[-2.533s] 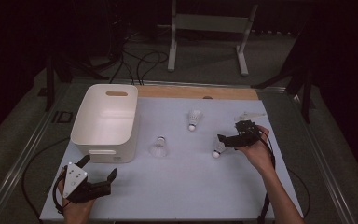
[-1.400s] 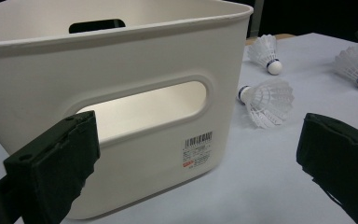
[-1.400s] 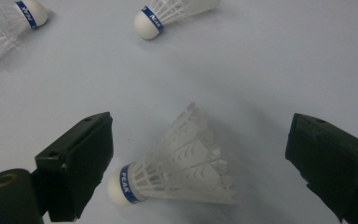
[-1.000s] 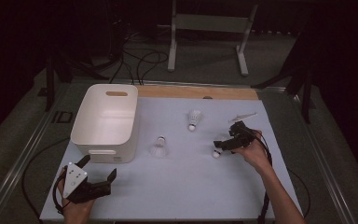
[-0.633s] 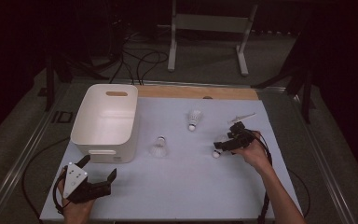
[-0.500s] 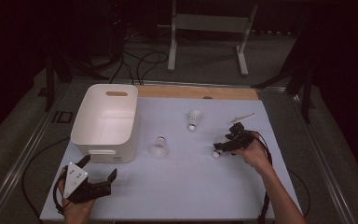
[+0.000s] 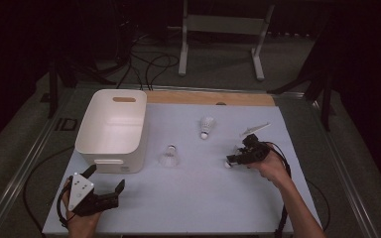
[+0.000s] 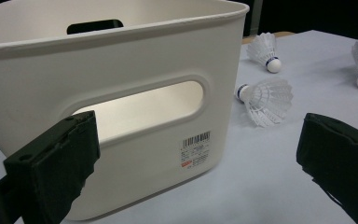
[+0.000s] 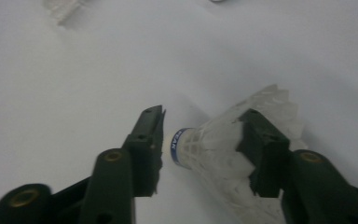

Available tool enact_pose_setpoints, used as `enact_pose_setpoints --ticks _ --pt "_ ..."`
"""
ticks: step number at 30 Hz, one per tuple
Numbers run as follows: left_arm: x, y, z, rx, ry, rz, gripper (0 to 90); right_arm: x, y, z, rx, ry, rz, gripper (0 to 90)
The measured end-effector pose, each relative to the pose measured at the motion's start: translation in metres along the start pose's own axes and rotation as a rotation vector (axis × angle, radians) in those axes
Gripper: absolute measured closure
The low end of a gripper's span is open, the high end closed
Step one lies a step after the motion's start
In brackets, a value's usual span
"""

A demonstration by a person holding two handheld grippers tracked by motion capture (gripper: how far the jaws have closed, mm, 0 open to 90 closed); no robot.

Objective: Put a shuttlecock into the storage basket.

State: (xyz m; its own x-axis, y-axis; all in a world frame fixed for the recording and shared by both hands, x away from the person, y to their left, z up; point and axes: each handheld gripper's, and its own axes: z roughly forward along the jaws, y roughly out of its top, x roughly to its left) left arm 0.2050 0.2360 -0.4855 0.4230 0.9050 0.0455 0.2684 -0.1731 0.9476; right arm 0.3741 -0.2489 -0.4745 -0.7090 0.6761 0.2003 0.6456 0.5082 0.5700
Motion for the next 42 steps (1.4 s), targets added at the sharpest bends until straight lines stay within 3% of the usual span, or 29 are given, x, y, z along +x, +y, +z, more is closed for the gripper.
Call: enact_pose_setpoints --ticks 4,8,23,42 --pt "0.0 0.0 0.0 0.001 -0.001 0.001 0.0 0.005 -0.001 -0.003 0.0 0.014 -0.018 61.4" --pt "0.0 0.0 0.0 0.001 0.0 0.0 0.0 0.013 -0.003 -0.005 0.016 0.005 -0.063 68.9" --pt "0.0 0.0 0.001 0.002 0.001 0.001 0.0 0.024 -0.005 -0.008 0.033 -0.039 -0.125 87.5" --pt "0.0 0.0 0.0 0.0 0.001 0.0 0.0 0.036 0.002 -0.018 -0.018 -0.069 -0.153 88.5"
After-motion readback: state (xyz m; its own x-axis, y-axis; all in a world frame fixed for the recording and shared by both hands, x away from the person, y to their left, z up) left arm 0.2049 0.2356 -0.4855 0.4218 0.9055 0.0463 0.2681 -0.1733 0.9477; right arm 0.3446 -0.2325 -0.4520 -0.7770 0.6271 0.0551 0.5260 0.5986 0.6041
